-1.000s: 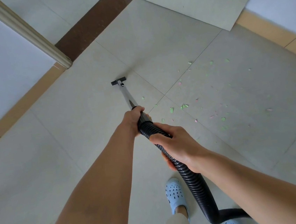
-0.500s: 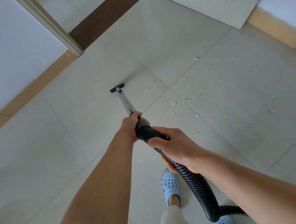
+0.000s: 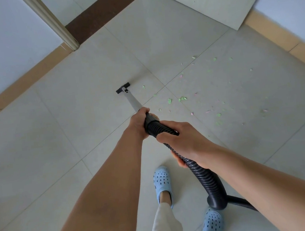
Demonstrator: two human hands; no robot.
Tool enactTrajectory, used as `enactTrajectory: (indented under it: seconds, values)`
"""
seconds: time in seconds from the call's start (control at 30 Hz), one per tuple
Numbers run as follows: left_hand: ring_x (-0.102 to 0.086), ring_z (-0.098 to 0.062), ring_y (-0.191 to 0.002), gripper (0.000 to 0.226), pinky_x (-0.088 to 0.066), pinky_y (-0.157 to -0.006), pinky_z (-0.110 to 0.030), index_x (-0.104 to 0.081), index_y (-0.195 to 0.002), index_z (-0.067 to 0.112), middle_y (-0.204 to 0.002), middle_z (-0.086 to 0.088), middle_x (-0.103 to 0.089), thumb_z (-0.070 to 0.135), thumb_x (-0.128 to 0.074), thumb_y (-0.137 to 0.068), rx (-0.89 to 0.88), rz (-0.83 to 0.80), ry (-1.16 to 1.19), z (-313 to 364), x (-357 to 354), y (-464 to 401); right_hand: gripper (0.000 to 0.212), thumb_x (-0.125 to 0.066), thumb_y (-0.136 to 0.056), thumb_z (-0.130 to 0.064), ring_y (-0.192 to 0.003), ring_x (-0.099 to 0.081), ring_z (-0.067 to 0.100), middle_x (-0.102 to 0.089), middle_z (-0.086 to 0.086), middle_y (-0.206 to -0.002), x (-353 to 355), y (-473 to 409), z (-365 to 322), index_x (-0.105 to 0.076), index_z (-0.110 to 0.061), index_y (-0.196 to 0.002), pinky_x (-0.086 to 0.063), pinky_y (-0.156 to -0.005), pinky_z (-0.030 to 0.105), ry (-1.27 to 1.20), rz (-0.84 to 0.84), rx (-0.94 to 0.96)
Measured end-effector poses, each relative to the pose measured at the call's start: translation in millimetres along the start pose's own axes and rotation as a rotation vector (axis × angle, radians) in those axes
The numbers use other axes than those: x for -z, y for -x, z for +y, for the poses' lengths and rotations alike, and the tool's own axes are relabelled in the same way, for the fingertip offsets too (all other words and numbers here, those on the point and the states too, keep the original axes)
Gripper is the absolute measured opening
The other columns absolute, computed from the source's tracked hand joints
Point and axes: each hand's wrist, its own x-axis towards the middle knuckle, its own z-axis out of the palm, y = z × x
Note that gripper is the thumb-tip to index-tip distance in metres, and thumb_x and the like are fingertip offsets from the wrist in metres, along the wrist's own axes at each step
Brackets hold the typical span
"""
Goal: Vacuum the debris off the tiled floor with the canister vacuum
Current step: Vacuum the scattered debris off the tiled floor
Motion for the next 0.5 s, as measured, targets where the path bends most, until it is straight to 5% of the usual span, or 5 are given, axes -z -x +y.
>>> enactTrajectory:
  seconds: [0.5]
  values:
    - [-0.052, -0.024, -0.053, 0.013, -0.051, -0.042, -0.027, -0.042, -0.099, 0.002, -0.063, -0.012, -0.051, 0.008, -0.053, -0.094, 0.025, -0.07, -0.152, -111.4, -51.7, 41.8, 0.019, -0.06, -0.093, -0.016, -0.035, -0.04, 0.02, -0.048, 0.009, -0.052, 58.8, 90.6, 71.1, -0.071, -0.027, -0.104, -0.037, -0.041, 0.023, -0.071, 0.092, 0.003]
